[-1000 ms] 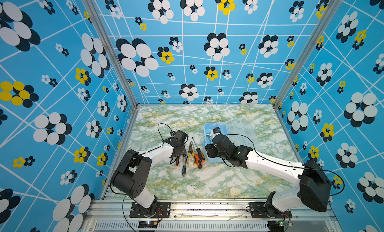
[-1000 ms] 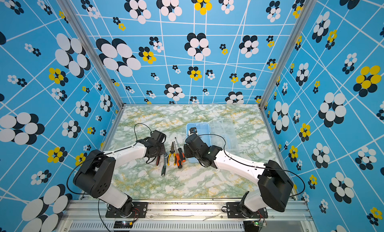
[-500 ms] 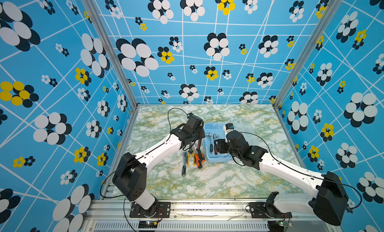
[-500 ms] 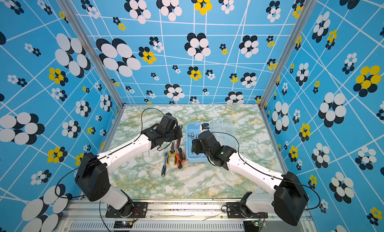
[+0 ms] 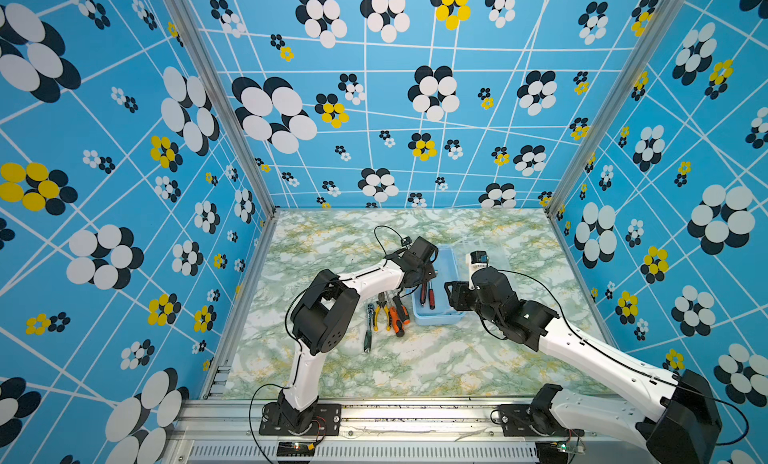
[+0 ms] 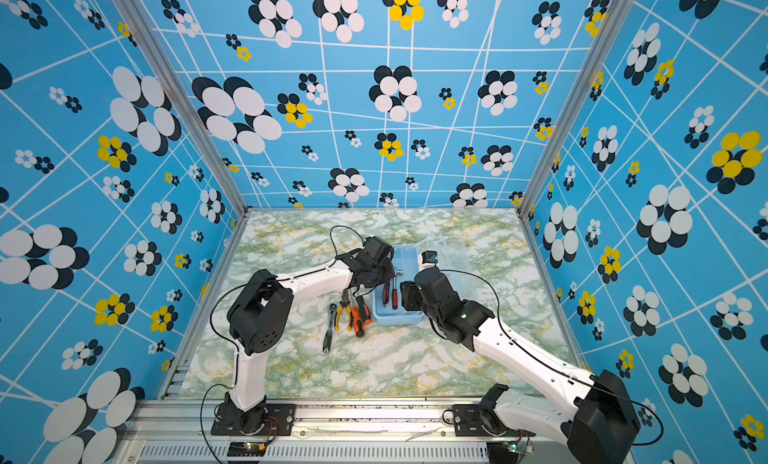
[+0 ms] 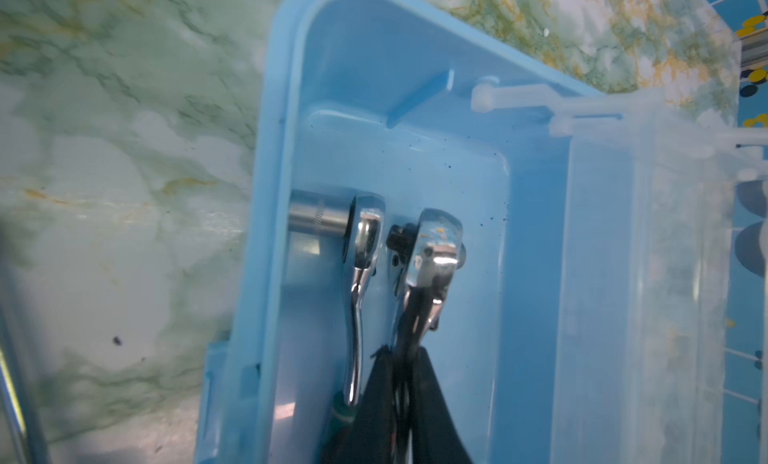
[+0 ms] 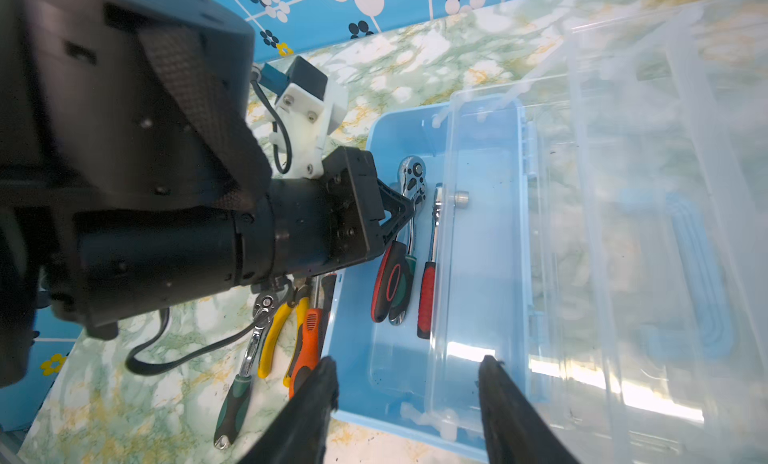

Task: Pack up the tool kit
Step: 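Lower the held ratchet into the box beside the others and open the left gripper, then move the left gripper back to the tools and grasp the next green-handled ratchet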

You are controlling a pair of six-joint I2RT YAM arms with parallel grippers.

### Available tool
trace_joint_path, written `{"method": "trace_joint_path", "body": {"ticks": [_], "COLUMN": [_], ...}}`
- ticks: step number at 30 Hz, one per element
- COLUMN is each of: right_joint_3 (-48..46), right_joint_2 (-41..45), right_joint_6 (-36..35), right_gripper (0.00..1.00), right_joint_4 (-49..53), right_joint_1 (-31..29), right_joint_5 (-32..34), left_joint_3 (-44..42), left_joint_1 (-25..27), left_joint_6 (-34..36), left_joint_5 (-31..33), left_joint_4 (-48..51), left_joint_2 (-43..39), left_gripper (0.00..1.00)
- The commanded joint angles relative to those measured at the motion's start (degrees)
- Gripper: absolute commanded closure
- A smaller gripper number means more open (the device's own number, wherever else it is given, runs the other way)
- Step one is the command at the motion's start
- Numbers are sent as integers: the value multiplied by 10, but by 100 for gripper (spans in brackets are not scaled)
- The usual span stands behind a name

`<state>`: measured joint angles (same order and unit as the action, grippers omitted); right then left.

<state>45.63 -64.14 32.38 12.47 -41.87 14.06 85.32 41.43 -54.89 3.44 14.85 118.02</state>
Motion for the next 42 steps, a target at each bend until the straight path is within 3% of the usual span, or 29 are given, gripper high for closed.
{"method": "trace_joint_path", "body": {"ticks": [1, 17, 22, 28, 38, 42], "right_joint_3": [-11, -14, -13, -3, 46, 51], "right_joint_2": [8, -9, -14, -11, -4, -7], "right_joint_6": [5, 6, 8, 11, -13, -15], "right_gripper": [43, 41, 40, 40, 41, 39], "right_joint_4": [12, 11, 16, 20, 47, 44], "right_joint_1": [6, 11, 11, 11, 9, -21], "right_joint_5": [8, 2, 1, -3, -37, -33], "left_joint_3": [37, 59, 51, 47, 34, -41], "left_joint_1": [6, 5, 5, 1, -3, -3], "left_joint_6": [-13, -24, -22, -6, 109, 177], "left_joint_5": [13, 23, 25, 22, 32, 69], "left_joint_4": [-8, 27, 27, 22, 23, 30], "left_joint_2": [14, 59, 60, 46, -54, -134], "left_gripper": [100, 100, 76, 70, 64, 58]}}
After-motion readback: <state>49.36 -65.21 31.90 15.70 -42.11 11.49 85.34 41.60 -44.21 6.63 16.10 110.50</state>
